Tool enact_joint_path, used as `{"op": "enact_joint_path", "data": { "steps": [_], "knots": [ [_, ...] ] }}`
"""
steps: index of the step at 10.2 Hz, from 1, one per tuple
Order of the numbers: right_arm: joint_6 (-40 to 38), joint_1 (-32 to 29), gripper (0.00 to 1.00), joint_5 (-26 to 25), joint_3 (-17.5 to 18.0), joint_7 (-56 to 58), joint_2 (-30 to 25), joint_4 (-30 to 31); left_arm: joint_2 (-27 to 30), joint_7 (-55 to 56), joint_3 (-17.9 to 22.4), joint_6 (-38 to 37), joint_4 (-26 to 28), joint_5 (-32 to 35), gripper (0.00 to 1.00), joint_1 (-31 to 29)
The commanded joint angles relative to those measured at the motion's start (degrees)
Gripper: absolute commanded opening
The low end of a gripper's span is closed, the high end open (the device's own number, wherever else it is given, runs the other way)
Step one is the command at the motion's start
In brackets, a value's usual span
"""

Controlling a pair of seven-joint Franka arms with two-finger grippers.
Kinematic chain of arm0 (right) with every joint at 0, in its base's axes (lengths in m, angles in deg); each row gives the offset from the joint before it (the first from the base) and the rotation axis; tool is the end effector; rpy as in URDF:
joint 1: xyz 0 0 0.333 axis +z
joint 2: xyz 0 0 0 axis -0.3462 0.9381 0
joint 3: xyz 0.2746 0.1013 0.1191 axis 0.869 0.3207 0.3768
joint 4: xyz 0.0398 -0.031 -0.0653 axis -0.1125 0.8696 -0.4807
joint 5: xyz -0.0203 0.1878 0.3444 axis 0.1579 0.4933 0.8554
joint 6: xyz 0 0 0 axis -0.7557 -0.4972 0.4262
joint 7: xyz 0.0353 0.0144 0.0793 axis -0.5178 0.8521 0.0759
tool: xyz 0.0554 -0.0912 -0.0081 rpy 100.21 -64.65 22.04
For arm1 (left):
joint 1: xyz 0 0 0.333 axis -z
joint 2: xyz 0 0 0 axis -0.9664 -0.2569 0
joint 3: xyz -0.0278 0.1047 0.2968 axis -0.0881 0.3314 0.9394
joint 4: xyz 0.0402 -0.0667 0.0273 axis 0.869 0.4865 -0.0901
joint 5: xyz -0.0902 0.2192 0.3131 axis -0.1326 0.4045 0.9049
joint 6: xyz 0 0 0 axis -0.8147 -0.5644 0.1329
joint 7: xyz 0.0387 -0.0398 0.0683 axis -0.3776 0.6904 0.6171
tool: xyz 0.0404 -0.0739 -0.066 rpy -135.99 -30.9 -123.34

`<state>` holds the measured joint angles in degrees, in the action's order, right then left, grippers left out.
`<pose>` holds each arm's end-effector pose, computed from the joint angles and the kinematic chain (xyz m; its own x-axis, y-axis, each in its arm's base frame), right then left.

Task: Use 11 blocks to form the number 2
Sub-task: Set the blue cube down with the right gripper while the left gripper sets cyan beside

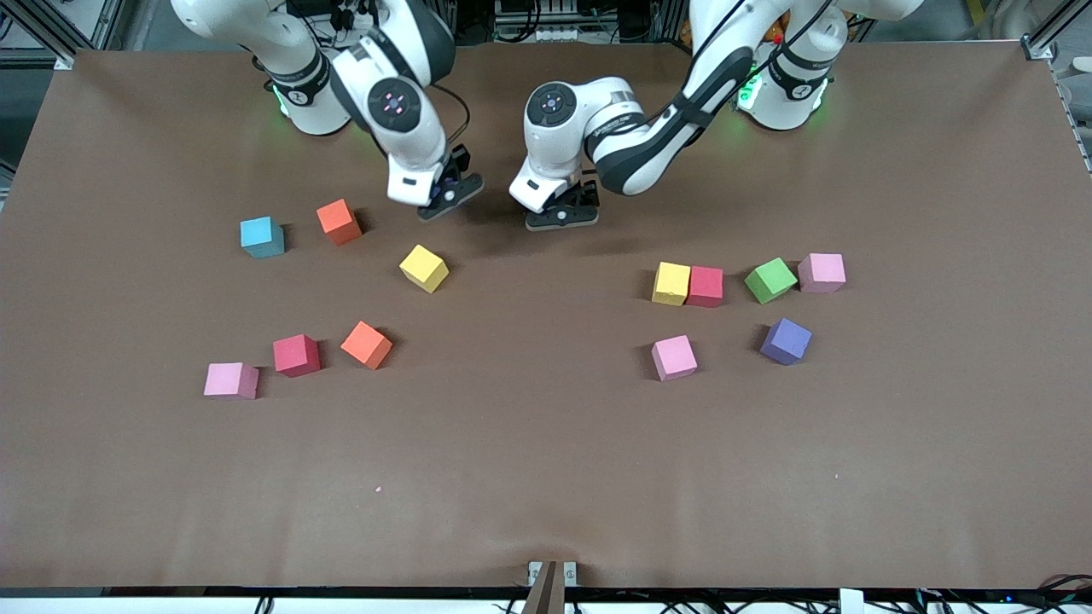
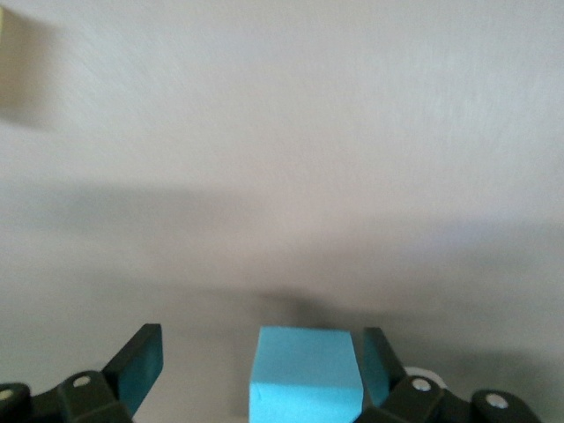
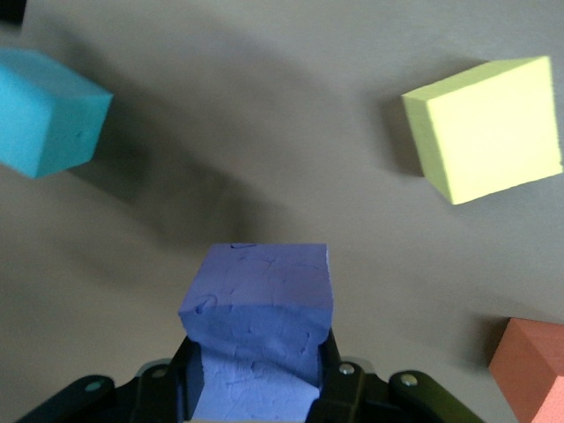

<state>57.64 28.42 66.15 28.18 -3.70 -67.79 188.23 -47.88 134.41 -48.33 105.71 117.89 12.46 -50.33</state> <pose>0.3243 0.3406 0.3041 0.7871 0.5717 -0.2314 0.5654 -0.8188 -0.0997 0.3406 -0.5061 0.2569 0.9910 0.1291 -0.0363 0.1286 -0.9916 -0.0158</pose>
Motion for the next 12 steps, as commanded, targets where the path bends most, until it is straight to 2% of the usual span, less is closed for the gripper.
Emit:
{"op": "enact_joint_path", "data": {
  "steps": [1,2,4,6,7,8,9,10,12],
  "knots": [
    [-0.8,2.5,0.25,-2.3,-0.3,0.3,-2.3,0.9,5.4,0.2,-1.0,-3.1,1.0,-1.9,1.00,-4.6],
    [-0.9,3.3,0.25,-3.2,-0.3,0.4,-2.2,0.9,7.2,-0.2,-1.0,-4.1,1.0,-2.8,1.00,-7.1],
    [-0.6,5.1,0.25,-5.6,-0.3,2.3,-1.9,0.6,7.5,-4.9,-0.7,-4.7,-0.9,-2.8,1.00,-12.4],
    [-0.3,6.9,0.25,-9.4,-0.2,6.2,-1.4,0.0,7.3,-15.3,-0.7,-9.4,-2.7,-2.4,1.00,-18.0],
    [-0.3,7.5,0.25,-9.6,-0.2,9.4,-0.9,-0.7,7.4,-22.1,-0.7,-9.7,-3.1,-2.6,1.00,-20.5],
    [-0.4,8.2,0.24,-9.7,-0.3,13.3,0.5,-2.4,6.7,-26.9,-0.6,-9.7,-5.8,-2.4,1.00,-23.2],
    [-0.5,9.3,0.24,-11.0,-0.3,17.4,2.3,-4.7,4.2,-31.1,-0.4,-9.8,-9.7,-2.3,1.00,-24.9],
    [-0.7,10.4,0.23,-12.4,-0.3,21.4,5.0,-7.3,-0.5,-35.0,0.2,-9.7,-13.7,-1.4,1.00,-25.8],
    [-0.8,13.7,0.23,-12.9,-0.3,24.4,11.5,-13.0,-7.1,-36.8,2.4,-9.8,-20.8,0.4,1.00,-25.5]
  ]
}}
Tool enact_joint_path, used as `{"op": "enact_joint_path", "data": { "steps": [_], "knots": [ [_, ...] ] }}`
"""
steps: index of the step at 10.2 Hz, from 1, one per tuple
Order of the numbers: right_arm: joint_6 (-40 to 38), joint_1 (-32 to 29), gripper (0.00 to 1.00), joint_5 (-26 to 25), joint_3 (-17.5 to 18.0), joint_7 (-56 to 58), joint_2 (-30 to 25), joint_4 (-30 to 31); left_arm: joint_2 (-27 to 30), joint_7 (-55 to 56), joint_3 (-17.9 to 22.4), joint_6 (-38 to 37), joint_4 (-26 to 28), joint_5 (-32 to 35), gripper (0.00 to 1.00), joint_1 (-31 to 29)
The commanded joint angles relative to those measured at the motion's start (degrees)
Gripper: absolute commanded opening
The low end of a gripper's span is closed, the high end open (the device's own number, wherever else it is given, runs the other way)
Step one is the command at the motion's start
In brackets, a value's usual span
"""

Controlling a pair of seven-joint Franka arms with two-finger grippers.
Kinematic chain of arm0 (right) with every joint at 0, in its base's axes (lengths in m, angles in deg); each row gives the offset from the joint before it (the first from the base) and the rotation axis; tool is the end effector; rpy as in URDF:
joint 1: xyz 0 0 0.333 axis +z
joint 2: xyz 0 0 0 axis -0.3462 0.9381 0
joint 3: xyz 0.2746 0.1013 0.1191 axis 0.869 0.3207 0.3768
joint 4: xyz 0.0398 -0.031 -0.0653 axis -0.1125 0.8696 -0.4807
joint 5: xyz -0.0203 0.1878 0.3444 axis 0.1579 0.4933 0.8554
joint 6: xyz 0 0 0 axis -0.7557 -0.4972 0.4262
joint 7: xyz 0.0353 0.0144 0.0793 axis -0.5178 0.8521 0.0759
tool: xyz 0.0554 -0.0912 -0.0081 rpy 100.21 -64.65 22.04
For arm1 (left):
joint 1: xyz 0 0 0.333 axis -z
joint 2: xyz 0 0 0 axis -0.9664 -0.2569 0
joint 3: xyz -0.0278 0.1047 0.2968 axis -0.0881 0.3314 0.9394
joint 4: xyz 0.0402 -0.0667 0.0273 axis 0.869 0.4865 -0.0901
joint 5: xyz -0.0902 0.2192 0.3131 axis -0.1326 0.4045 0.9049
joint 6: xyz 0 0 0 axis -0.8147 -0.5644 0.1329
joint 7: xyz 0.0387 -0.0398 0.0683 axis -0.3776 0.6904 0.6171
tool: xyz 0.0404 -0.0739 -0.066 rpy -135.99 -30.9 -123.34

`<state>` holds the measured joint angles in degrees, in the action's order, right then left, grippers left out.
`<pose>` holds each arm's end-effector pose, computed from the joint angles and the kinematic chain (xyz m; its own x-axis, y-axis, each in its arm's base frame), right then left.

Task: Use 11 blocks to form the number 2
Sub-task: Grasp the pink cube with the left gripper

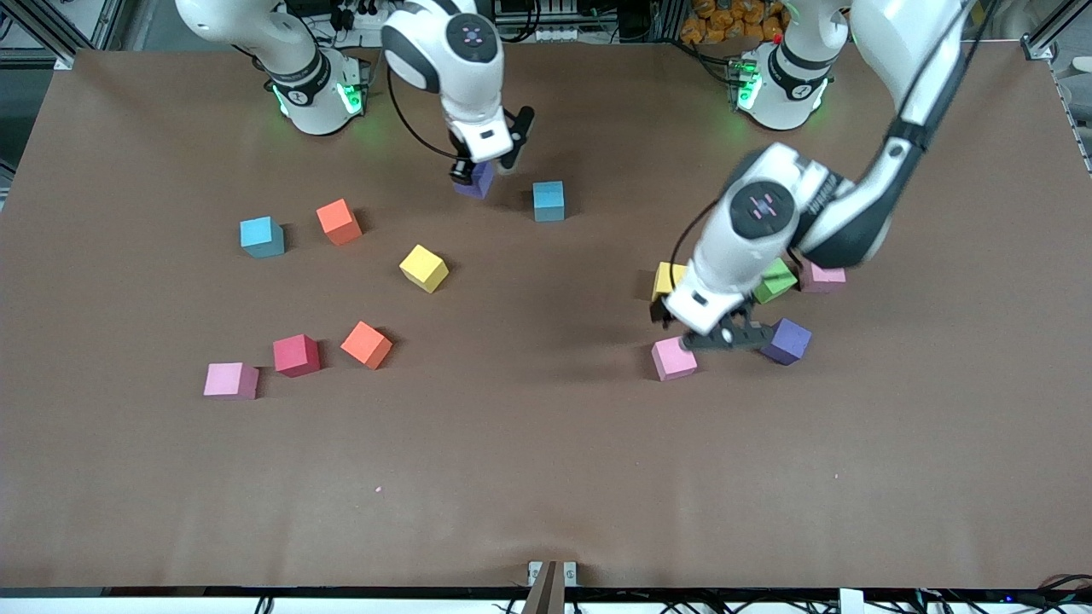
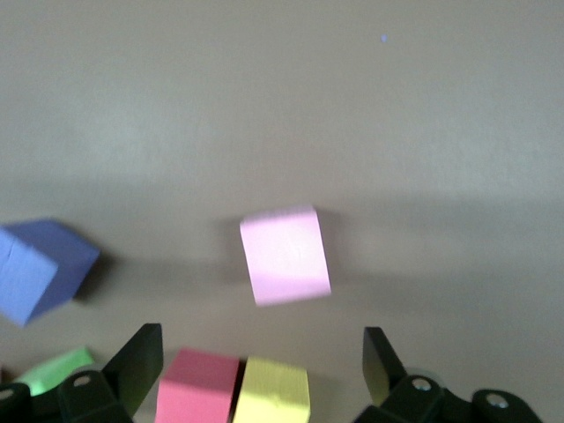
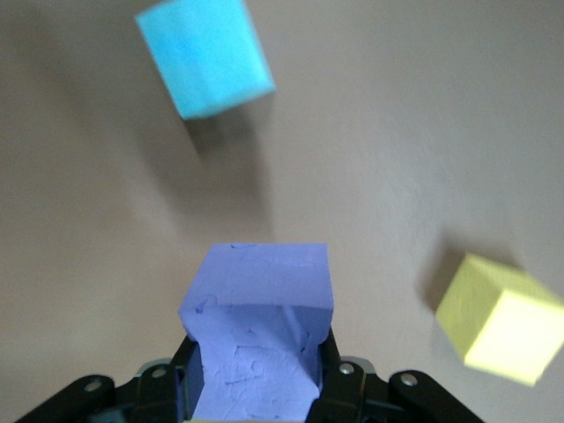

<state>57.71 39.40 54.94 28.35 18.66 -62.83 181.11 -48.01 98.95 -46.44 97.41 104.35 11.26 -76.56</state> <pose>0.2804 0.4256 0.3104 0.2341 0.9557 -0.1786 0.9692 -0.2438 -0.0343 0.5979 -0.2866 0.3372 0.9970 0.0675 0.0381 0.0667 -0.9975 0.0219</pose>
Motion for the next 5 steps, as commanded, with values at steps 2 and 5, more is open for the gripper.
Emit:
{"op": "enact_joint_path", "data": {
  "steps": [2,5],
  "knots": [
    [-0.9,5.3,0.23,-4.9,-0.4,2.9,10.8,-8.7,-9.9,-1.3,1.5,-1.4,-8.7,1.8,1.00,1.1],
    [-0.2,5.2,0.23,-5.5,-0.4,5.5,12.8,-9.7,-13.2,-0.3,1.5,-1.3,-9.1,1.6,1.00,1.1]
  ]
}}
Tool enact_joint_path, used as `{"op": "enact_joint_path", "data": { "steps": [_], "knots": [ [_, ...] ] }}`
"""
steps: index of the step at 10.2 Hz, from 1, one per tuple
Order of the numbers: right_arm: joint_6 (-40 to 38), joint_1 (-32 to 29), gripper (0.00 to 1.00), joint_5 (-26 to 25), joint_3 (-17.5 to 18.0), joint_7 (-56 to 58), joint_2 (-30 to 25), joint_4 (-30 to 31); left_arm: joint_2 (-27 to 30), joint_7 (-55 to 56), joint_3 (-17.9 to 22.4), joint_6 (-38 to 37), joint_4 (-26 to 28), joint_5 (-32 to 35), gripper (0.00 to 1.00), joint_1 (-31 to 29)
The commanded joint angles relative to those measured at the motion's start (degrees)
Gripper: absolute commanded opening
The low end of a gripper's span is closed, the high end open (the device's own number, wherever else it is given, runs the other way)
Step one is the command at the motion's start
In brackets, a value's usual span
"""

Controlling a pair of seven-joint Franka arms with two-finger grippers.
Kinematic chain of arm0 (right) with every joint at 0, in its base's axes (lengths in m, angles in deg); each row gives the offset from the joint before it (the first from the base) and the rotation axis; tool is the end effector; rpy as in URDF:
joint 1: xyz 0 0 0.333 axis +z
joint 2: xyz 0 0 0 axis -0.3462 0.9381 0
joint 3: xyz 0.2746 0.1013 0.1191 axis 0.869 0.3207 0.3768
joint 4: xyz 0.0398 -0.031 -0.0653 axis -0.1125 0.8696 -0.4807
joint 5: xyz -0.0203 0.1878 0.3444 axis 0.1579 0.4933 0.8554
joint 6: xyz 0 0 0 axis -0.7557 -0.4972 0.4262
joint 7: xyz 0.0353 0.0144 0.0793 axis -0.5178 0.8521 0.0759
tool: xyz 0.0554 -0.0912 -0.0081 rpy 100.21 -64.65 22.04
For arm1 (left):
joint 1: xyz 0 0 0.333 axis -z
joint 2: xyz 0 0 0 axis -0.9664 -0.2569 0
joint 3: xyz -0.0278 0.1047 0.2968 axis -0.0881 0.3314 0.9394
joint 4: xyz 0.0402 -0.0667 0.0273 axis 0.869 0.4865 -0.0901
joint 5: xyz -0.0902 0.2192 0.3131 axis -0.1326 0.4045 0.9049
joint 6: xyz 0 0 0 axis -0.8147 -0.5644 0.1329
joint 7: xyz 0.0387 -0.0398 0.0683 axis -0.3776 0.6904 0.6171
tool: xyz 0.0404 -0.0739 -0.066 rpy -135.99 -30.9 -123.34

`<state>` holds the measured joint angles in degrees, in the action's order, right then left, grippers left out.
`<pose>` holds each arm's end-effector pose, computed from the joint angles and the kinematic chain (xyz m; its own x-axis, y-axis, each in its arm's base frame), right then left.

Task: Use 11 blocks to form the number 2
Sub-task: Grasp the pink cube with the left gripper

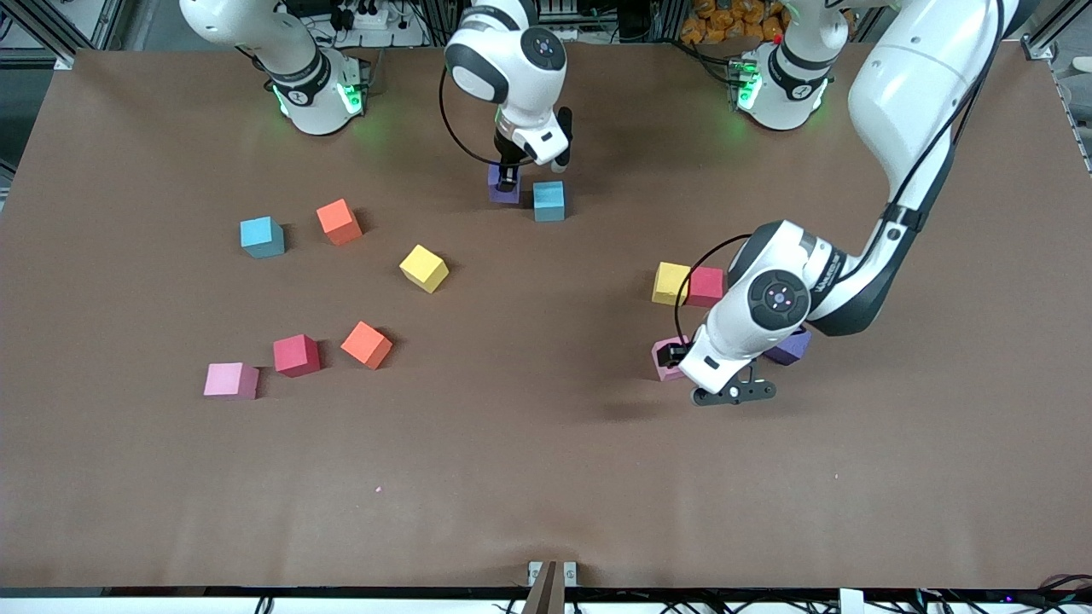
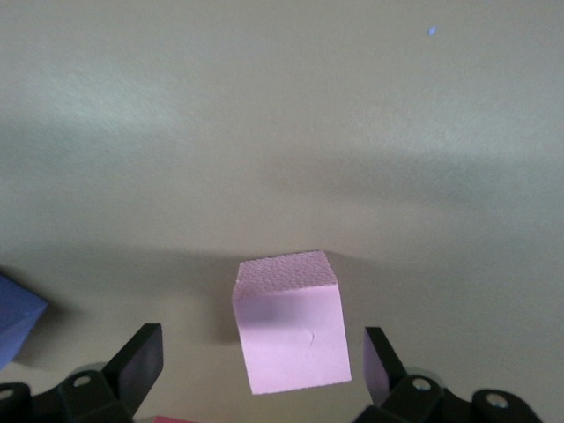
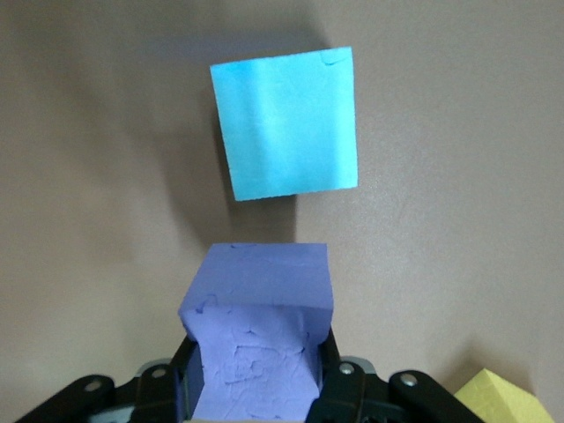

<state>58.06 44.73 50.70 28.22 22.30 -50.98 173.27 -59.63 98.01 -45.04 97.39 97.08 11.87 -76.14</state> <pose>0.2609 0.4812 0.2548 0.0350 0.9655 -0.2580 0.9991 -0.0404 -0.0154 0.6323 -0.2773 0.2641 0.9943 0.0936 -0.0514 0.0961 -0.9941 0.0494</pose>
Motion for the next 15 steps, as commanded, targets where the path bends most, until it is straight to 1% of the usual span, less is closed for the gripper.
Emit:
{"op": "enact_joint_path", "data": {
  "steps": [1,3,7,15],
  "knots": [
    [-0.5,0.0,0.24,-1.3,-0.3,1.9,2.2,-3.1,-2.1,1.1,0.1,-1.2,-1.9,0.8,1.00,0.7],
    [-0.5,0.0,0.25,-1.3,-0.3,1.9,3.7,-4.9,-2.2,2.1,0.1,-1.2,-1.9,0.4,1.00,0.8],
    [1.3,-0.1,0.26,-1.3,-0.3,1.9,5.0,-5.0,-3.7,7.5,0.2,0.2,-1.9,0.9,1.00,1.8],
    [3.5,-0.2,0.26,-1.9,-0.3,2.1,6.5,-5.1,-6.4,7.7,1.1,3.1,-1.9,1.1,1.00,1.8]
  ]
}}
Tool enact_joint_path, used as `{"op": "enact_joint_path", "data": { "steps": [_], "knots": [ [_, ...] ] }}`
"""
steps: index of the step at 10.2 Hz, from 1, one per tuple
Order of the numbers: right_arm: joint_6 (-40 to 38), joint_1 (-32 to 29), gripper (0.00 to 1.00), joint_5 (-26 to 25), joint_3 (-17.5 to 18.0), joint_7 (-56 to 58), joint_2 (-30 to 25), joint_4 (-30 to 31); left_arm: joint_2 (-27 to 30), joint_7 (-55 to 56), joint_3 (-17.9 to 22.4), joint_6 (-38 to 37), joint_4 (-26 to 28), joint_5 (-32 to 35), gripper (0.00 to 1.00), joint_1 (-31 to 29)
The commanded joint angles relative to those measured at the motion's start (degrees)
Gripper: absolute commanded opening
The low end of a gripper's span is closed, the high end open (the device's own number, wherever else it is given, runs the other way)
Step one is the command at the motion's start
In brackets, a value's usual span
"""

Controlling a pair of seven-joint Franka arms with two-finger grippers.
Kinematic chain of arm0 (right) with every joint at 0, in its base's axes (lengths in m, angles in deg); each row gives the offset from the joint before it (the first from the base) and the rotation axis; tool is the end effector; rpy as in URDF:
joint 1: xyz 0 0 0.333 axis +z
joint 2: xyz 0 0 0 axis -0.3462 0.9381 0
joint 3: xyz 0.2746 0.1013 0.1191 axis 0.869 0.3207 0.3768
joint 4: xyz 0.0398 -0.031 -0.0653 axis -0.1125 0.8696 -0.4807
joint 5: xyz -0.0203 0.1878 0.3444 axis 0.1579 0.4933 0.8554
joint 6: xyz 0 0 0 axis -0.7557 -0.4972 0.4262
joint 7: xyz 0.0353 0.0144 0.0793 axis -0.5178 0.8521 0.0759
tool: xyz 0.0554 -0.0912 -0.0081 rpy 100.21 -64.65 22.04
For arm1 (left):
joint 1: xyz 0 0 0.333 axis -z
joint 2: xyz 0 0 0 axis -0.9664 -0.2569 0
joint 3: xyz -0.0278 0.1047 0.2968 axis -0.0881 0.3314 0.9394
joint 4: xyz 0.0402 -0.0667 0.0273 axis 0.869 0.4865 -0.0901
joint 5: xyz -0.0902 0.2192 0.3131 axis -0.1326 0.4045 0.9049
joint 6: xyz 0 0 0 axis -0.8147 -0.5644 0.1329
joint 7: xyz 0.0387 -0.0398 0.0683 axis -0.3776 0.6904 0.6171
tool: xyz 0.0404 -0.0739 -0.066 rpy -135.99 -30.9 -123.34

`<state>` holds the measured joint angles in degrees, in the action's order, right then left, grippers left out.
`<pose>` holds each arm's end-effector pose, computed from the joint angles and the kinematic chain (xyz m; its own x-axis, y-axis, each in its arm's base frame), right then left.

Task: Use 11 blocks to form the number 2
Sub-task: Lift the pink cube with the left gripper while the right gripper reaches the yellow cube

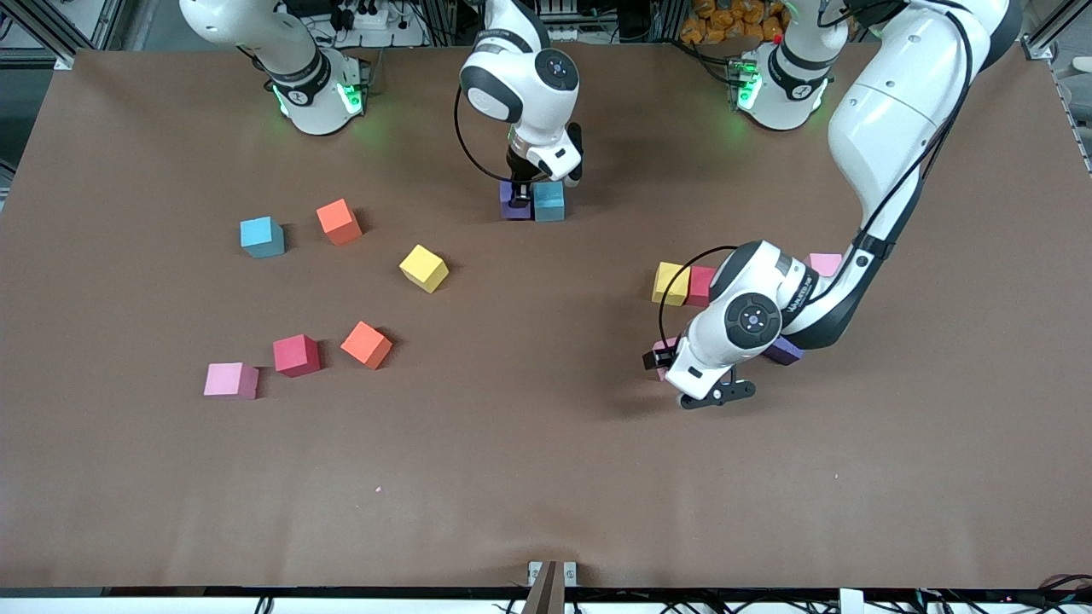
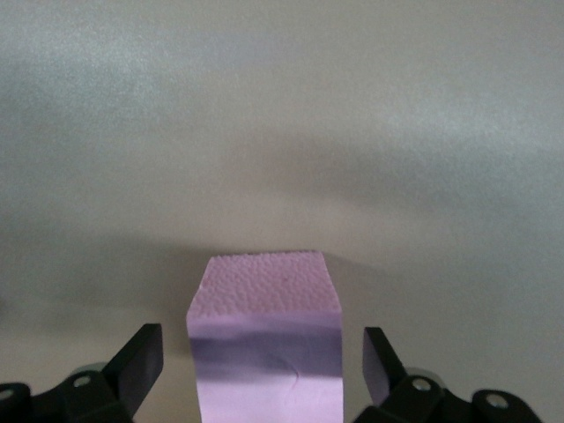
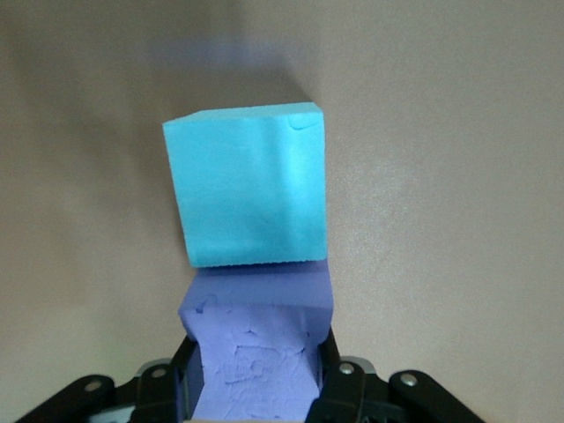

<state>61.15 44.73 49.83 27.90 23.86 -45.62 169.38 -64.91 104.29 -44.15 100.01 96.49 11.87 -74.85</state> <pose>0.2740 0.5000 0.2315 0.0019 0.9710 -0.2392 1.0000 -0.0016 0.0014 0.6281 -0.2855 0.2113 0.9748 0.1969 -0.1045 0.2031 -0.9777 0.0529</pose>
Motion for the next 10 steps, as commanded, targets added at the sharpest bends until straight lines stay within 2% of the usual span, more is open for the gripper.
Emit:
{"op": "enact_joint_path", "data": {
  "steps": [1,2,3,5,6,7,10],
  "knots": [
    [0.6,-0.2,0.26,-1.1,0.0,0.5,1.5,-1.2,-1.3,1.4,0.3,0.5,-1.3,1.1,1.00,0.5],
    [0.6,-0.2,0.26,-1.1,0.0,0.5,1.6,-1.2,-1.5,1.4,0.3,0.5,-1.3,1.1,1.00,0.5],
    [0.6,-0.3,0.26,-1.1,0.0,0.5,1.7,-1.3,-1.7,1.4,0.3,0.5,-1.3,1.1,0.95,0.5],
    [0.6,-0.3,0.26,-1.1,0.0,0.5,2.4,-1.8,-1.8,1.4,0.3,0.6,-1.3,1.1,0.66,0.5],
    [1.3,-0.3,0.26,-1.0,0.0,0.5,2.7,-2.1,-1.9,1.4,0.3,0.6,-1.3,1.1,0.55,0.4],
    [1.4,-0.3,0.26,-1.0,0.0,0.5,3.1,-2.2,-1.8,1.4,0.3,0.6,-1.3,1.1,0.50,0.4],
    [2.2,-0.4,0.30,-1.0,0.0,0.5,3.4,-2.2,-1.1,1.0,0.3,0.5,-1.3,1.2,0.50,-0.3]
  ]
}}
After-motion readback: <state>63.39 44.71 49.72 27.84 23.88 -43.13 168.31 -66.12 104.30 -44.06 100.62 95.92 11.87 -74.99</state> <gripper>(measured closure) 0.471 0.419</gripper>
